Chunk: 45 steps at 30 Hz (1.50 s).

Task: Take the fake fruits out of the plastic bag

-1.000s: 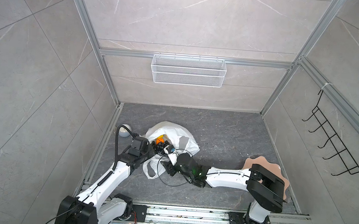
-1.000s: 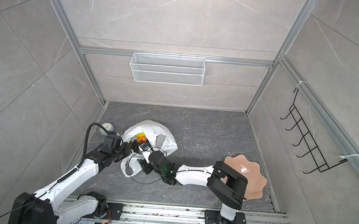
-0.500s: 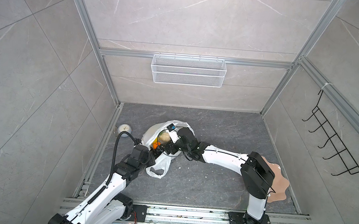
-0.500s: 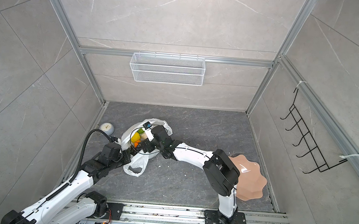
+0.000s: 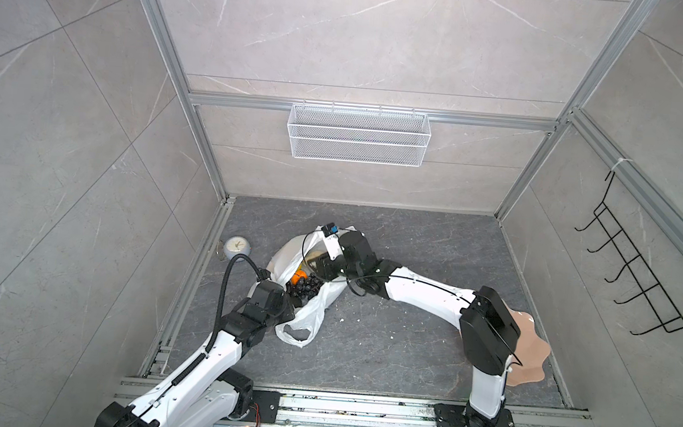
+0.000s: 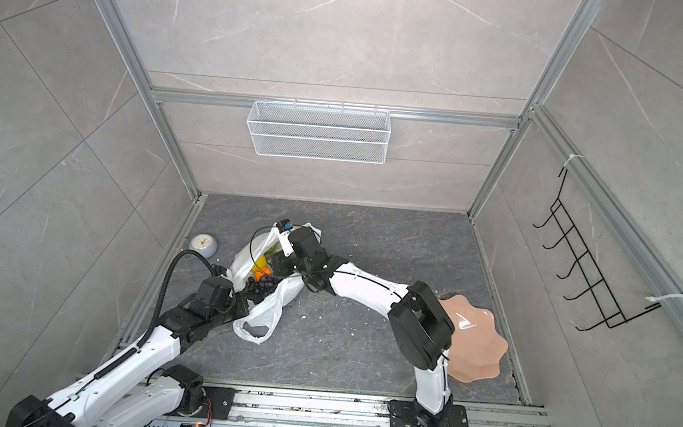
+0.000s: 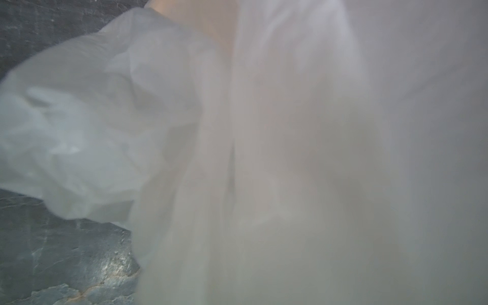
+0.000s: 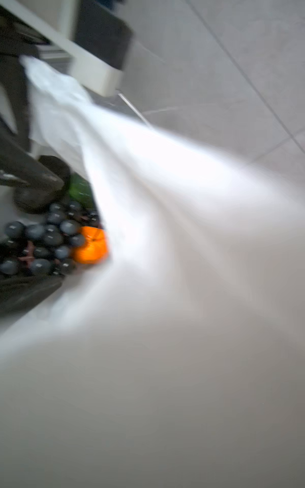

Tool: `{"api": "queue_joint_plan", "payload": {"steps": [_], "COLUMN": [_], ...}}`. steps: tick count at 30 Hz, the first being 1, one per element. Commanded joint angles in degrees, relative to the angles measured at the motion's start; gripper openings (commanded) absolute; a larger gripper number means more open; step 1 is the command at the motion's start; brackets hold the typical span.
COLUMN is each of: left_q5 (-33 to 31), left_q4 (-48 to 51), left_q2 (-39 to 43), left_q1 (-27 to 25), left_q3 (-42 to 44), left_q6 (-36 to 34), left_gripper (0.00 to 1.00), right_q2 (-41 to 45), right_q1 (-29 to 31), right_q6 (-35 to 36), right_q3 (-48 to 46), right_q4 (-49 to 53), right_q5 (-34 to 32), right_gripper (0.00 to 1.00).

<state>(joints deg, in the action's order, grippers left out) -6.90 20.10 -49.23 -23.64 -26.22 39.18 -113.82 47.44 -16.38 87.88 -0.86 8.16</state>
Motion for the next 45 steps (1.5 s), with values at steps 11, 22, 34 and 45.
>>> {"api": "queue_joint_plan", "payload": {"steps": [11,22,34,45], "left_q5": [2.6,5.0,5.6,8.1], "left_q4": [-13.1,-18.7,-17.9,-20.5], "left_q2": [9.0,-2.6,-3.9,1.0], "left_q1": [-0.3,-0.3,-0.4,-0.4], "left_q3": [8.1,2.7,2.3,6.1], "left_q6": [-4.6,-8.8,-11.3,-13.5], "left_gripper": [0.0,0.0,0.0,0.0], "right_q2": [-21.0,-3.0,22.0,34.9], "right_q1": [-9.7,-8.8,-9.0,-13.0], "right_q6": [-10.5,-8.1,-8.9,-19.5], "right_q3": [15.7,-0.9,-19.0,-28.9], "right_q4": [3.9,2.9,27.0,53.8], "right_q5": [13.0,5.8,-17.6,-33.2], "right_gripper": [0.45,0.68,0.71,0.67]}}
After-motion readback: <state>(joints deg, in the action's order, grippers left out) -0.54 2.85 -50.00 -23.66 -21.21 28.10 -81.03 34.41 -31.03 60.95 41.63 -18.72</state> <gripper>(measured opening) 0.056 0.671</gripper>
